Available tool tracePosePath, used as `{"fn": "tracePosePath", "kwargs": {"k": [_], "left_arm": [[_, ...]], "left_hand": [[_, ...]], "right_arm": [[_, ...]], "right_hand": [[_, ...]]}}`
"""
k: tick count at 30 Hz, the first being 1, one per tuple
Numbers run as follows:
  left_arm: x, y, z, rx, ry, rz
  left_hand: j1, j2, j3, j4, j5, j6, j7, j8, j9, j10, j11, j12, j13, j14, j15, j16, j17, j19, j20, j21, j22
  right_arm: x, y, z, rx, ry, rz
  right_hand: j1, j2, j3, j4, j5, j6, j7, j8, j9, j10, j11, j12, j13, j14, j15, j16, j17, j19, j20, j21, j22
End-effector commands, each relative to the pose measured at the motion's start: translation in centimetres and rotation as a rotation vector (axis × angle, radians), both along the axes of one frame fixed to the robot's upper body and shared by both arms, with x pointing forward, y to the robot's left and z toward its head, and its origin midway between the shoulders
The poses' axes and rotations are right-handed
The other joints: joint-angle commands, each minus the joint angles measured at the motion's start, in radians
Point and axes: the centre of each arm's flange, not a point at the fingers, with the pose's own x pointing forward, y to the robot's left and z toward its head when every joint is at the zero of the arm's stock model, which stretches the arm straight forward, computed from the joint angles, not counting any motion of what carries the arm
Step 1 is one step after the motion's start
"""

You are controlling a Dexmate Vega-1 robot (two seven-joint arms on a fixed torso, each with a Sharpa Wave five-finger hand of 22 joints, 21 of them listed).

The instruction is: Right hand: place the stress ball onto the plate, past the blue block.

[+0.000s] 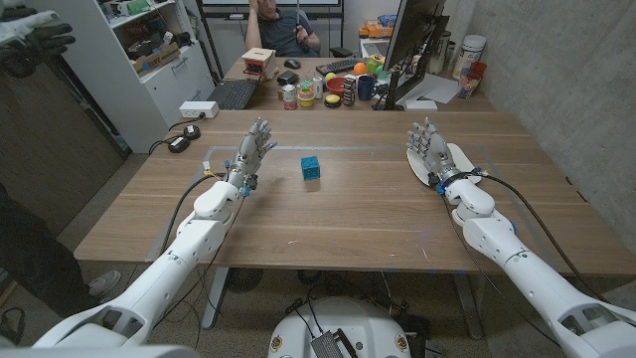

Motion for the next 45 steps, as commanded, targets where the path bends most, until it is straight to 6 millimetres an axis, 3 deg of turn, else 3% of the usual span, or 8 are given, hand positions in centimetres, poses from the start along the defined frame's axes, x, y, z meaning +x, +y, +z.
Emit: {"fn": "tracePosePath", "kwargs": {"k": [1, 26, 45], "left_arm": [[-0.9, 0.1, -0.9, 0.029, 0.011, 0.007], [-1.3, 0.2, -1.1, 0.032, 0.012, 0.007], [-0.8, 0.4, -1.3, 0.031, 0.017, -0.004]], "left_hand": [[0.009, 0.000, 0.008, 0.000, 0.007, -0.001, -0.009, 0.007, 0.005, 0.000, -0.010, 0.007, 0.004, -0.007, -0.002, 0.007, 0.003, -0.002, 0.009, 0.005, 0.003], [0.009, 0.000, 0.006, -0.001, 0.008, -0.001, -0.010, 0.007, 0.005, -0.002, -0.010, 0.006, 0.004, -0.007, -0.001, 0.007, 0.003, -0.004, 0.010, 0.003, 0.003], [0.009, -0.001, 0.004, -0.002, 0.008, 0.000, -0.011, 0.008, 0.005, -0.002, -0.010, 0.007, 0.004, -0.008, -0.002, 0.006, 0.003, -0.005, 0.011, 0.002, 0.003]], "right_arm": [[-1.2, -0.9, -0.5, 0.013, -0.011, -0.024], [-3.6, -2.9, 0.3, -0.158, -0.064, -0.168], [-8.2, -5.4, 1.0, -0.440, -0.153, -0.385]], "right_hand": [[-0.003, 0.009, 0.006, 0.001, 0.006, 0.006, 0.000, 0.004, 0.002, 0.007, 0.003, 0.004, 0.002, 0.000, 0.009, 0.008, 0.004, 0.000, 0.009, 0.004, 0.002], [0.028, 0.009, 0.016, -0.021, 0.006, 0.002, -0.001, 0.004, 0.002, -0.002, -0.002, 0.001, 0.002, -0.011, 0.011, 0.002, 0.000, -0.005, 0.010, -0.003, 0.001], [0.066, 0.010, 0.030, -0.049, 0.004, 0.008, -0.002, 0.008, 0.002, -0.001, -0.007, 0.001, 0.002, -0.010, 0.007, 0.003, -0.002, -0.006, 0.011, -0.009, 0.000]]}}
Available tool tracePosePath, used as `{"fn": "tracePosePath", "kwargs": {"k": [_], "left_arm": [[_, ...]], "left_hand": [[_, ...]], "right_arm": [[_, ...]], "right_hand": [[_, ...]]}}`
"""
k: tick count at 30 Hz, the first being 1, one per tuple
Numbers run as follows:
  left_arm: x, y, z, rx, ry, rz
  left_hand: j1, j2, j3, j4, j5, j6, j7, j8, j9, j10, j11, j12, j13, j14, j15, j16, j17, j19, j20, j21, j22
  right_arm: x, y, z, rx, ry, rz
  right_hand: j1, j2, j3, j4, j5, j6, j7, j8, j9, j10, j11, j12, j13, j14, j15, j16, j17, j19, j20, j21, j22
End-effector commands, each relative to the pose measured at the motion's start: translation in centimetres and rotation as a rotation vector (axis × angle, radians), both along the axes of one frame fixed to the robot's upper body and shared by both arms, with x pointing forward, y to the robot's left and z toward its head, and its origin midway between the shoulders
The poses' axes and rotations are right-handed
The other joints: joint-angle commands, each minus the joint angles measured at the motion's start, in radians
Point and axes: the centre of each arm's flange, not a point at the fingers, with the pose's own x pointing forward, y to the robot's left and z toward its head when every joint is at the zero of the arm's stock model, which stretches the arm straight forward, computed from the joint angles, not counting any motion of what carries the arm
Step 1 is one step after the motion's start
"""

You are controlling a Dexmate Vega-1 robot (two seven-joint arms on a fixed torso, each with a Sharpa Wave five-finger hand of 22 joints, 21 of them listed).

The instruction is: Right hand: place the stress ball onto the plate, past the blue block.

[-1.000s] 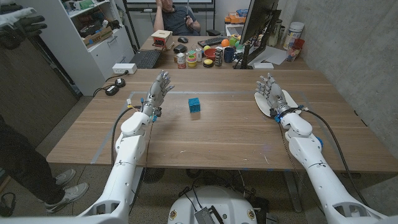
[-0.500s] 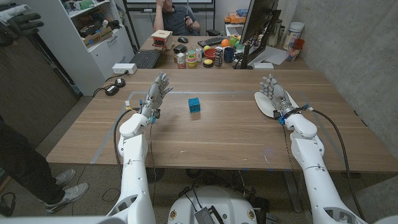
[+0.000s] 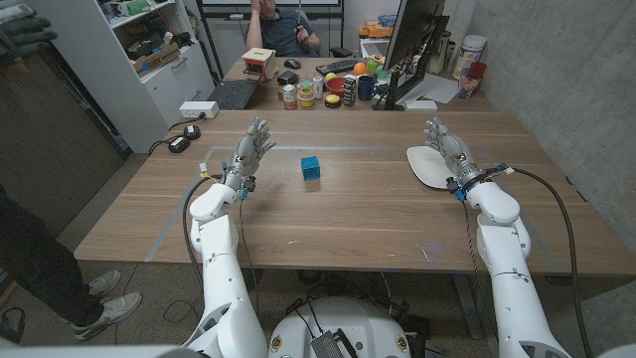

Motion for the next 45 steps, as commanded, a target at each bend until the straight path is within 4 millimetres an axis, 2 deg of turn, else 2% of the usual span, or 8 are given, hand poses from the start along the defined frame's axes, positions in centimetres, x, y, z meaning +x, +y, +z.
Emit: {"fn": "tracePosePath", "kwargs": {"k": [1, 13, 16, 17, 23, 36, 40, 45], "left_arm": [[0.5, -0.2, -0.2, 0.005, 0.008, -0.017], [1.1, -0.4, -0.2, 0.009, 0.014, -0.028], [1.3, -0.3, -0.2, 0.009, 0.017, -0.030], [1.4, -0.3, -0.2, 0.009, 0.018, -0.030], [1.7, -0.3, -0.3, 0.012, 0.023, -0.034], [2.3, -0.6, 0.0, 0.026, 0.026, -0.042], [2.5, -0.6, 0.1, 0.031, 0.028, -0.042], [2.8, -0.7, 0.2, 0.037, 0.031, -0.045]], "left_hand": [[0.009, -0.001, 0.004, -0.002, 0.005, 0.000, -0.003, 0.008, 0.005, -0.001, -0.010, 0.007, 0.005, -0.008, -0.002, 0.006, 0.003, 0.001, 0.006, 0.002, 0.003], [0.009, -0.001, 0.003, -0.002, 0.005, 0.001, -0.003, 0.008, 0.005, -0.002, -0.009, 0.007, 0.005, -0.009, 0.000, 0.006, 0.003, 0.000, 0.006, 0.002, 0.003], [0.009, -0.001, 0.003, -0.002, 0.005, 0.001, -0.003, 0.008, 0.005, -0.002, -0.009, 0.007, 0.005, -0.009, -0.001, 0.006, 0.003, 0.000, 0.006, 0.001, 0.003], [0.009, -0.001, 0.002, -0.002, 0.005, 0.000, -0.003, 0.008, 0.005, -0.002, -0.009, 0.007, 0.005, -0.008, -0.001, 0.006, 0.003, 0.000, 0.006, 0.001, 0.003], [0.009, -0.001, 0.002, -0.002, 0.005, 0.001, -0.002, 0.008, 0.005, -0.001, -0.008, 0.007, 0.005, -0.008, -0.001, 0.007, 0.003, 0.000, 0.006, 0.001, 0.003], [0.009, 0.000, 0.001, -0.003, 0.005, 0.003, -0.003, 0.009, 0.005, -0.001, -0.010, 0.007, 0.005, -0.008, -0.001, 0.006, 0.003, 0.000, 0.006, 0.000, 0.003], [0.009, 0.000, 0.001, -0.003, 0.005, 0.003, -0.003, 0.009, 0.005, -0.001, -0.009, 0.007, 0.005, -0.009, -0.001, 0.006, 0.003, 0.000, 0.006, 0.000, 0.003], [0.009, 0.000, 0.000, -0.003, 0.005, -0.001, -0.003, 0.007, 0.005, -0.001, -0.009, 0.007, 0.005, -0.008, -0.001, 0.006, 0.003, 0.000, 0.007, 0.000, 0.003]], "right_arm": [[-3.3, -2.0, 0.2, -0.195, -0.049, -0.162], [-6.1, -2.8, -0.1, -0.387, -0.069, -0.332], [-6.8, -3.0, -0.5, -0.417, -0.069, -0.385], [-7.1, -3.1, -0.6, -0.437, -0.071, -0.405], [-8.7, -3.5, -1.3, -0.528, -0.062, -0.509], [-12.0, -4.7, -2.9, -0.644, -0.053, -0.681], [-13.2, -5.0, -3.3, -0.680, -0.052, -0.769], [-14.8, -5.0, -3.7, -0.761, -0.041, -0.894]], "right_hand": [[0.017, 0.000, 0.003, -0.009, 0.004, 0.007, -0.002, 0.008, 0.002, -0.001, -0.007, 0.001, 0.002, -0.001, -0.001, 0.003, 0.001, -0.001, 0.007, -0.001, 0.003], [0.041, 0.009, 0.016, -0.024, 0.000, 0.022, -0.006, 0.013, 0.002, 0.007, -0.014, 0.004, 0.002, 0.006, -0.011, 0.006, 0.000, 0.004, 0.000, -0.003, 0.003], [0.055, 0.040, 0.033, -0.025, -0.001, 0.028, -0.012, 0.014, 0.002, 0.011, -0.020, 0.006, 0.002, 0.012, -0.024, 0.008, 0.001, 0.008, -0.013, -0.003, 0.003], [0.068, 0.059, 0.046, -0.029, -0.003, 0.031, -0.014, 0.014, 0.003, 0.012, -0.025, 0.006, 0.002, 0.013, -0.029, 0.008, 0.001, 0.008, -0.018, -0.005, 0.003], [0.106, 0.085, 0.079, -0.044, -0.011, 0.057, -0.013, 0.020, 0.003, 0.036, -0.027, 0.015, 0.001, 0.032, -0.037, 0.012, -0.001, 0.032, -0.026, -0.001, 0.003], [0.136, 0.091, 0.106, -0.056, -0.015, 0.080, -0.016, 0.023, 0.003, 0.057, -0.037, 0.021, 0.001, 0.051, -0.051, 0.014, -0.002, 0.049, -0.027, 0.002, 0.003], [0.157, 0.087, 0.118, -0.069, -0.016, 0.084, -0.020, 0.021, 0.003, 0.063, -0.044, 0.022, 0.000, 0.064, -0.061, 0.014, -0.004, 0.062, -0.027, 0.005, 0.003], [0.175, 0.086, 0.128, -0.081, -0.017, 0.089, -0.016, 0.020, 0.003, 0.069, -0.053, 0.022, 0.000, 0.069, -0.076, 0.013, -0.004, 0.073, -0.041, 0.007, 0.003]]}}
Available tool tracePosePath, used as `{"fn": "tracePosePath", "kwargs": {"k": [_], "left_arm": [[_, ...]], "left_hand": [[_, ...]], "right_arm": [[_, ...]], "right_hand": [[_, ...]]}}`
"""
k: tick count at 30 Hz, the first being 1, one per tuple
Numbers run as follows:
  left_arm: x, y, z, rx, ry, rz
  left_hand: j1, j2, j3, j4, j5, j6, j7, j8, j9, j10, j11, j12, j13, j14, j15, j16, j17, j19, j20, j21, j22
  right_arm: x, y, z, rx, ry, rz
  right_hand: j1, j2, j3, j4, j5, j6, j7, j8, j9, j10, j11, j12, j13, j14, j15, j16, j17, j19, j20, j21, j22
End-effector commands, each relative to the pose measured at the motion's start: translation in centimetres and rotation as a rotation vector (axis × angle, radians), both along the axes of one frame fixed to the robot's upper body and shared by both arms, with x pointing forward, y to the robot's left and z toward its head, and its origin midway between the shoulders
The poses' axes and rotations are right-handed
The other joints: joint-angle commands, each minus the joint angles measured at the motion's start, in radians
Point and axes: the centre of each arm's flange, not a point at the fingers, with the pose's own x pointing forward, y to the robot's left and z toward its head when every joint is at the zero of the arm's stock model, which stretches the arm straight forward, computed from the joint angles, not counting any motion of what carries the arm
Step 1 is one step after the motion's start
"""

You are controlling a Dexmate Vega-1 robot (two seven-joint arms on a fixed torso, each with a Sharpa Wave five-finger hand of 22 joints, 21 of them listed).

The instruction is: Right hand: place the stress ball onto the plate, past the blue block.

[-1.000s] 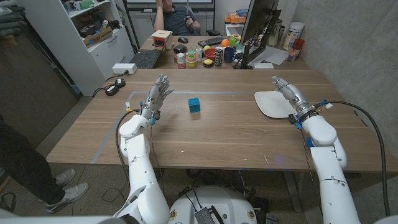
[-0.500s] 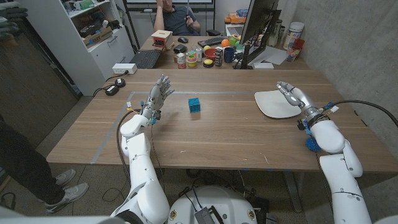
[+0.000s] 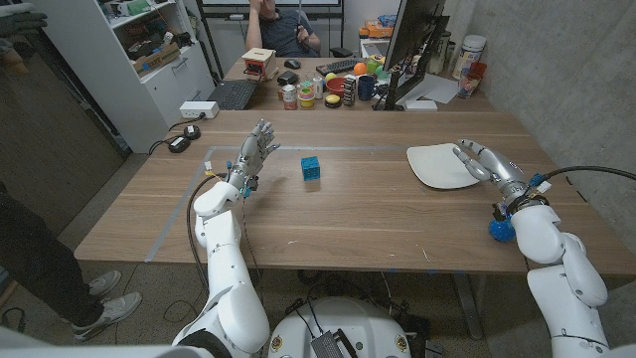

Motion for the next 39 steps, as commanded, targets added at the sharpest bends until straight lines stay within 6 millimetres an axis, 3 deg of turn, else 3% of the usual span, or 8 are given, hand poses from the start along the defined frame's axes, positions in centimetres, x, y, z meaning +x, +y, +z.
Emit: {"fn": "tracePosePath", "kwargs": {"k": [1, 7, 21, 25, 29, 36, 39], "left_arm": [[0.6, -0.2, 0.2, 0.014, 0.005, -0.005], [0.7, -0.5, 0.5, 0.020, 0.001, -0.010], [0.7, -0.7, 0.7, 0.031, -0.001, -0.006], [0.7, -0.8, 0.8, 0.033, 0.000, -0.007], [0.8, -1.1, 0.8, 0.038, 0.002, -0.011], [1.0, -1.6, 1.0, 0.044, 0.001, -0.016], [1.0, -1.7, 1.0, 0.045, 0.001, -0.018]], "left_hand": [[0.009, 0.000, 0.000, -0.003, 0.006, 0.000, -0.004, 0.007, 0.006, -0.001, -0.009, 0.007, 0.005, -0.009, -0.001, 0.006, 0.003, 0.000, 0.006, 0.000, 0.003], [0.009, 0.001, 0.000, -0.003, 0.006, -0.001, -0.003, 0.007, 0.006, -0.002, -0.010, 0.007, 0.005, -0.009, -0.001, 0.006, 0.003, 0.000, 0.007, -0.001, 0.003], [0.010, 0.001, -0.001, -0.004, 0.006, -0.004, -0.003, 0.006, 0.006, -0.002, -0.010, 0.007, 0.005, -0.009, -0.003, 0.006, 0.003, 0.001, 0.007, -0.001, 0.003], [0.010, 0.001, -0.002, -0.004, 0.006, -0.004, -0.003, 0.006, 0.006, -0.003, -0.010, 0.007, 0.005, -0.009, -0.003, 0.006, 0.003, 0.001, 0.007, -0.001, 0.003], [0.010, 0.001, -0.002, -0.004, 0.006, -0.004, -0.003, 0.006, 0.006, -0.003, -0.010, 0.007, 0.005, -0.008, -0.002, 0.007, 0.003, 0.001, 0.007, -0.002, 0.003], [0.010, 0.001, -0.002, -0.004, 0.006, -0.005, -0.004, 0.006, 0.006, -0.002, -0.010, 0.007, 0.005, -0.008, -0.002, 0.007, 0.003, 0.001, 0.007, -0.002, 0.003], [0.010, 0.002, -0.003, -0.004, 0.007, -0.005, -0.004, 0.006, 0.006, -0.003, -0.011, 0.007, 0.005, -0.009, -0.003, 0.007, 0.003, 0.001, 0.007, -0.002, 0.003]], "right_arm": [[-3.8, -0.7, -1.2, -0.154, -0.017, -0.275], [-4.8, -0.8, -1.6, -0.216, -0.026, -0.395], [-6.5, -1.6, -2.8, -0.240, -0.046, -0.521], [-6.9, -1.7, -3.2, -0.235, -0.021, -0.535], [-7.4, -1.8, -3.6, -0.233, -0.006, -0.568], [-7.8, -2.1, -4.1, -0.218, 0.022, -0.582], [-7.7, -2.3, -4.2, -0.215, 0.055, -0.578]], "right_hand": [[0.022, 0.009, 0.013, -0.006, -0.002, 0.011, 0.001, 0.004, 0.003, 0.010, -0.007, 0.007, 0.002, 0.010, -0.010, 0.005, 0.000, 0.012, -0.007, 0.007, 0.002], [0.044, 0.009, 0.024, -0.020, -0.003, 0.008, -0.008, 0.000, 0.003, 0.006, -0.026, 0.004, 0.001, 0.010, -0.019, 0.003, 0.000, 0.018, -0.007, 0.008, 0.002], [0.082, 0.004, 0.040, -0.048, -0.007, 0.007, -0.014, -0.004, 0.003, 0.006, -0.044, 0.000, 0.001, 0.016, -0.037, 0.000, 0.000, 0.028, -0.004, 0.008, 0.001], [0.086, -0.017, 0.031, -0.057, -0.013, -0.005, -0.019, -0.010, 0.003, -0.007, -0.046, -0.007, 0.000, 0.006, -0.037, -0.003, 0.002, 0.022, 0.026, 0.003, 0.001], [0.093, -0.053, 0.015, -0.078, -0.017, -0.026, -0.022, -0.018, 0.003, -0.017, -0.051, -0.012, 0.001, 0.003, -0.029, -0.004, 0.002, 0.045, 0.082, 0.006, 0.000], [0.083, -0.090, -0.006, -0.089, -0.018, -0.038, -0.028, -0.020, 0.003, -0.024, -0.053, -0.015, 0.001, 0.009, -0.029, -0.001, 0.005, 0.078, 0.111, 0.012, -0.001], [0.059, -0.127, -0.035, -0.089, -0.017, -0.082, -0.034, -0.030, 0.003, -0.066, -0.055, -0.031, 0.002, 0.002, -0.024, -0.002, 0.008, 0.083, 0.141, 0.004, -0.003]]}}
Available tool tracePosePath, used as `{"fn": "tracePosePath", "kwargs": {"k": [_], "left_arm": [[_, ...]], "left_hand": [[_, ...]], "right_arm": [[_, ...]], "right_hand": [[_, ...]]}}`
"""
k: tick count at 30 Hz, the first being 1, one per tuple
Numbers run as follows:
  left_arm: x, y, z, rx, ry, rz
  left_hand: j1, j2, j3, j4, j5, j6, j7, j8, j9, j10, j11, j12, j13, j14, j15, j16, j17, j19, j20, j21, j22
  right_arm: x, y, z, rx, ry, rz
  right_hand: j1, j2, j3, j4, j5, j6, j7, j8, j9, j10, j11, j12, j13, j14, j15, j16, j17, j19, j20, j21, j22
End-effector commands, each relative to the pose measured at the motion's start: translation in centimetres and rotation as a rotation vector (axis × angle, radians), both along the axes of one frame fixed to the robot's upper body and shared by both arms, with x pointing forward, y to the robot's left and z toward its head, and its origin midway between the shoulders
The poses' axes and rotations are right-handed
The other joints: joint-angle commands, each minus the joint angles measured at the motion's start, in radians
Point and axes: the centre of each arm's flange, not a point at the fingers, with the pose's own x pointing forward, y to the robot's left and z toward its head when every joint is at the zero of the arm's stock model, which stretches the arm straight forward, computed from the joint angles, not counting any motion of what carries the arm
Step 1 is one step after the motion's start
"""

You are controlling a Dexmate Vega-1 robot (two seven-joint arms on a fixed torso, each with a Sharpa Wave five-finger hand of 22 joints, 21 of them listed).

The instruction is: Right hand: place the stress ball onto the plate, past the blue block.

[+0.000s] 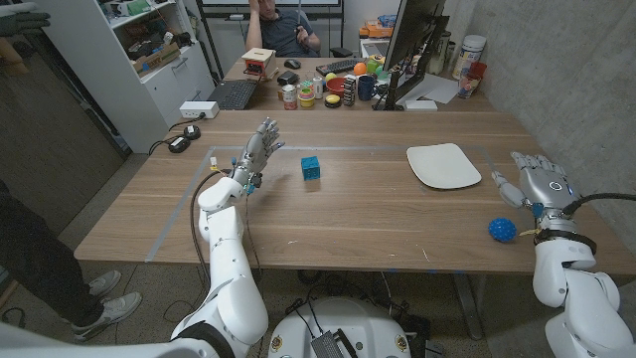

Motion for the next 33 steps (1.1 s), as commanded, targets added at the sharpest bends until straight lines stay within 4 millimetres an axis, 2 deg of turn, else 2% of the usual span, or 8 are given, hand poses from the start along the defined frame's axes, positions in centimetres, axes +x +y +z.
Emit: {"fn": "tracePosePath", "kwargs": {"k": [1, 4, 5, 8, 10, 16, 23, 33], "left_arm": [[0.2, -0.7, 0.2, 0.008, 0.001, -0.007], [0.2, -0.8, 0.2, 0.010, -0.001, -0.009], [0.2, -0.8, 0.2, 0.012, -0.001, -0.007], [0.1, -0.7, 0.2, 0.009, 0.001, -0.004], [0.1, -0.7, 0.2, 0.010, 0.002, -0.004], [0.1, -0.7, 0.2, 0.010, 0.001, 0.000], [0.1, -1.0, 0.2, 0.015, -0.001, -0.008], [0.2, -1.4, 0.4, 0.019, -0.001, -0.012]], "left_hand": [[0.010, 0.002, -0.003, -0.004, 0.007, -0.005, -0.004, 0.006, 0.006, -0.002, -0.011, 0.007, 0.005, -0.009, -0.002, 0.007, 0.003, 0.001, 0.007, -0.002, 0.003], [0.010, 0.002, -0.003, -0.004, 0.007, -0.005, -0.004, 0.006, 0.006, -0.002, -0.011, 0.007, 0.005, -0.009, -0.002, 0.006, 0.003, 0.001, 0.007, -0.002, 0.003], [0.010, 0.002, -0.003, -0.004, 0.007, -0.005, -0.004, 0.006, 0.006, -0.003, -0.011, 0.007, 0.005, -0.009, -0.002, 0.007, 0.003, 0.001, 0.007, -0.002, 0.003], [0.010, 0.002, -0.003, -0.004, 0.007, -0.005, -0.004, 0.006, 0.006, -0.002, -0.011, 0.007, 0.005, -0.008, -0.002, 0.007, 0.003, 0.001, 0.007, -0.002, 0.003], [0.010, 0.002, -0.003, -0.004, 0.007, -0.005, -0.004, 0.007, 0.006, -0.003, -0.011, 0.007, 0.005, -0.008, -0.003, 0.007, 0.003, 0.001, 0.008, -0.002, 0.003], [0.010, 0.002, -0.004, -0.004, 0.007, -0.006, -0.004, 0.006, 0.006, -0.002, -0.010, 0.007, 0.005, -0.009, -0.002, 0.007, 0.003, 0.001, 0.008, -0.003, 0.003], [0.010, 0.002, -0.005, -0.004, 0.007, -0.005, -0.004, 0.007, 0.006, -0.003, -0.011, 0.007, 0.005, -0.009, -0.003, 0.007, 0.003, 0.002, 0.009, -0.003, 0.003], [0.010, 0.002, -0.005, -0.004, 0.007, -0.006, -0.004, 0.007, 0.006, -0.004, -0.011, 0.007, 0.005, -0.009, -0.001, 0.007, 0.003, 0.003, 0.009, -0.003, 0.003]], "right_arm": [[-0.7, -0.7, -0.9, 0.030, 0.065, -0.045], [-0.5, -0.9, -1.1, 0.041, 0.074, -0.043], [-0.5, -1.0, -1.1, 0.047, 0.076, -0.040], [-0.3, -1.3, -1.3, 0.066, 0.107, -0.039], [-0.1, -1.5, -1.4, 0.080, 0.129, -0.035], [0.4, -1.7, -1.8, 0.102, 0.183, -0.046], [0.9, -1.9, -2.2, 0.108, 0.228, -0.056], [1.8, -2.2, -2.9, 0.120, 0.298, -0.069]], "right_hand": [[-0.025, -0.051, -0.040, 0.000, 0.000, -0.071, -0.005, -0.014, 0.004, -0.054, -0.003, -0.017, 0.002, -0.003, 0.010, 0.002, 0.006, 0.016, 0.048, -0.002, 0.000], [-0.039, -0.076, -0.062, -0.004, 0.004, -0.129, -0.011, -0.015, 0.004, -0.092, -0.006, -0.025, 0.003, -0.004, 0.013, 0.004, 0.006, 0.072, 0.069, 0.005, -0.002], [-0.042, -0.081, -0.069, -0.006, 0.007, -0.145, -0.013, -0.011, 0.005, -0.100, -0.005, -0.023, 0.004, 0.005, 0.010, 0.006, 0.006, 0.115, 0.065, 0.014, -0.002], [-0.043, -0.085, -0.077, -0.009, 0.009, -0.167, -0.017, -0.007, 0.005, -0.122, -0.003, -0.026, 0.003, 0.039, 0.013, 0.015, 0.005, 0.183, 0.067, 0.029, -0.002], [-0.047, -0.089, -0.082, -0.010, 0.009, -0.172, -0.017, -0.006, 0.005, -0.131, 0.004, -0.027, 0.003, 0.044, 0.019, 0.014, 0.004, 0.199, 0.071, 0.032, -0.002], [-0.045, -0.105, -0.096, -0.019, 0.013, -0.153, -0.048, 0.007, 0.004, -0.195, 0.026, -0.040, 0.001, 0.013, 0.053, -0.002, 0.001, 0.213, 0.080, 0.016, -0.006], [-0.040, -0.114, -0.102, -0.025, 0.016, -0.136, -0.038, 0.013, 0.004, -0.220, 0.032, -0.041, 0.000, -0.009, 0.057, -0.009, 0.000, 0.217, 0.080, 0.007, -0.007], [-0.030, -0.125, -0.108, -0.034, 0.021, -0.115, -0.040, 0.018, 0.004, -0.229, 0.030, -0.036, 0.000, -0.036, 0.056, -0.013, -0.001, 0.219, 0.081, -0.005, -0.008]]}}
